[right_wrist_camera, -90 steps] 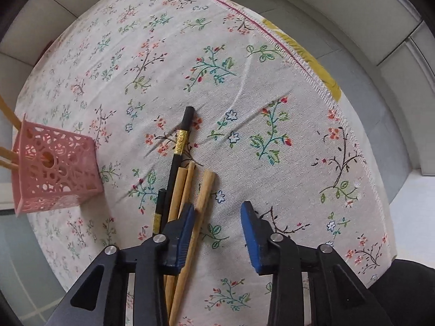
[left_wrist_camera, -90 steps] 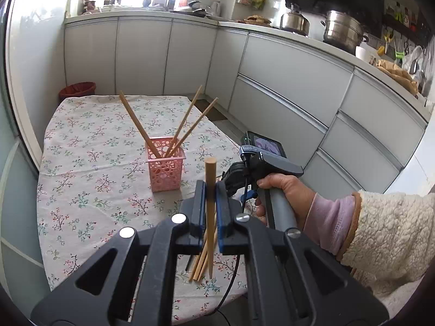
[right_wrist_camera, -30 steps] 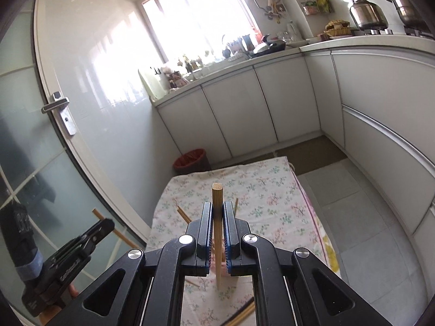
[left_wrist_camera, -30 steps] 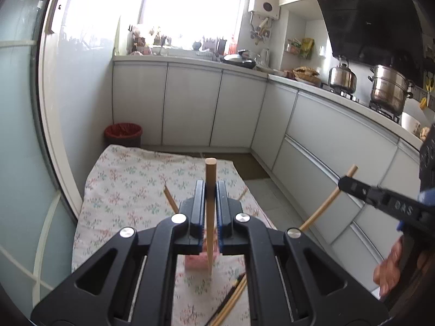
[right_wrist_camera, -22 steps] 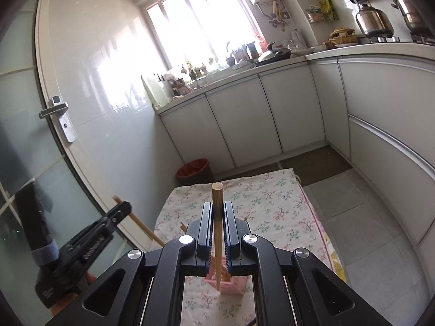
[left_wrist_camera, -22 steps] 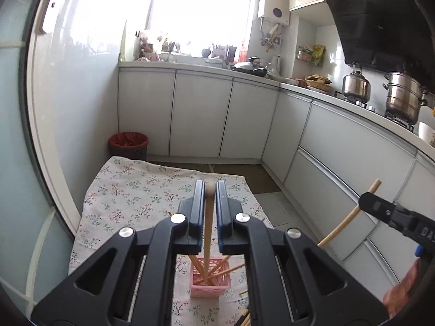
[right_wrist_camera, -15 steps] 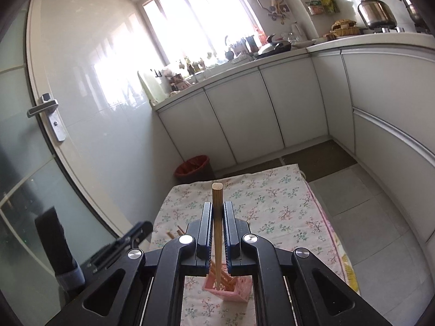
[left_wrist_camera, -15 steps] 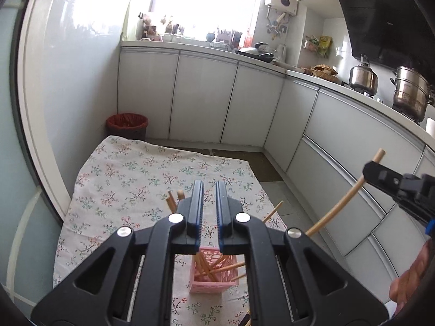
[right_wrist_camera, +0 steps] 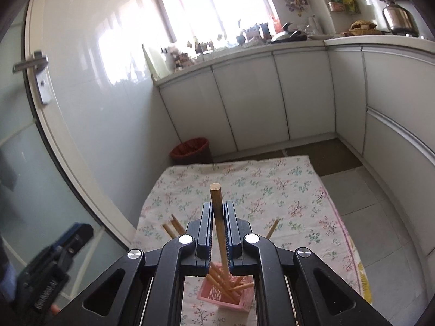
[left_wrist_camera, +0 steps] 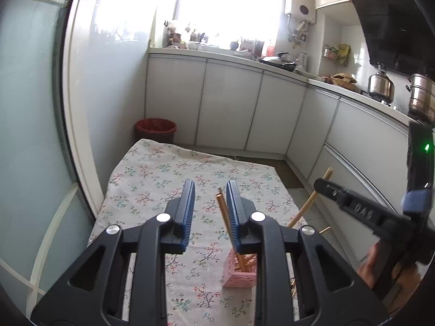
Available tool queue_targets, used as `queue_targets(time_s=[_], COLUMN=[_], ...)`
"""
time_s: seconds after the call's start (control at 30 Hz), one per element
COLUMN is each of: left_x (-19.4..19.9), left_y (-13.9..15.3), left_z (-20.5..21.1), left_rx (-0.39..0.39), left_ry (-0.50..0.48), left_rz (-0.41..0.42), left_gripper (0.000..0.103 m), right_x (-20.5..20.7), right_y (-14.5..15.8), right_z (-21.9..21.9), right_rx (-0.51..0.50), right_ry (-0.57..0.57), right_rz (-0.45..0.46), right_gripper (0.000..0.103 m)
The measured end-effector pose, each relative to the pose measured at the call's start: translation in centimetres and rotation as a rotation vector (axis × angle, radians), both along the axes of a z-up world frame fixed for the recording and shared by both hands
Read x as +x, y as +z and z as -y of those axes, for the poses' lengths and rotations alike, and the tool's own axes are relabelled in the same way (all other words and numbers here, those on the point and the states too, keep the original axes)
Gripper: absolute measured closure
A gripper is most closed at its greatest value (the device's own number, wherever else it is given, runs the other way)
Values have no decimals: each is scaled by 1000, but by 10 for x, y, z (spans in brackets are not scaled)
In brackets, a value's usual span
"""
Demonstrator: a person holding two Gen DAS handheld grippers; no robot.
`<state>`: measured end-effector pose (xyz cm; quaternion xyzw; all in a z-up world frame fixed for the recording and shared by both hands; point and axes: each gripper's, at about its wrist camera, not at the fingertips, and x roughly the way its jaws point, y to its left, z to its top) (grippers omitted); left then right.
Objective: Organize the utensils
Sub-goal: 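Lower both held chopsticks into the pink cup and open both grippers, then move both open grippers back over the remaining chopstick pile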
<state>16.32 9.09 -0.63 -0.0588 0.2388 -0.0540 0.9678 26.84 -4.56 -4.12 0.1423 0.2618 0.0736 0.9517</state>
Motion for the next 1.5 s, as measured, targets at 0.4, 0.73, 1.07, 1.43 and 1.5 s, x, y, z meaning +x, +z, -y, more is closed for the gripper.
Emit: queue_targets(time_s=[0.4,0.73,1.07,1.43,1.5], left_x=[-22,-51,-53,-51,-48], left_y=[-1,-3,-57,-130,-139], left_z=[-3,9,54,158,176], left_rx=[4,16,128,317,338], left_ry=[11,-39,-248,-471,-491], left_rz=[-24,-55,-360,-594,-622], left_gripper=[65,33,10,10,10], right_x=[-44,-105,-131,-170,-176], right_y=[9,11,-71,-190,-189], right_z=[10,32,76,189,203], right_rx=[-60,-81,-45,268,327], right_ry=[-46,-101,-55,-250,-262], right_rz=[37,65,-261,-566,-536], right_gripper=[52,11,9,9,9])
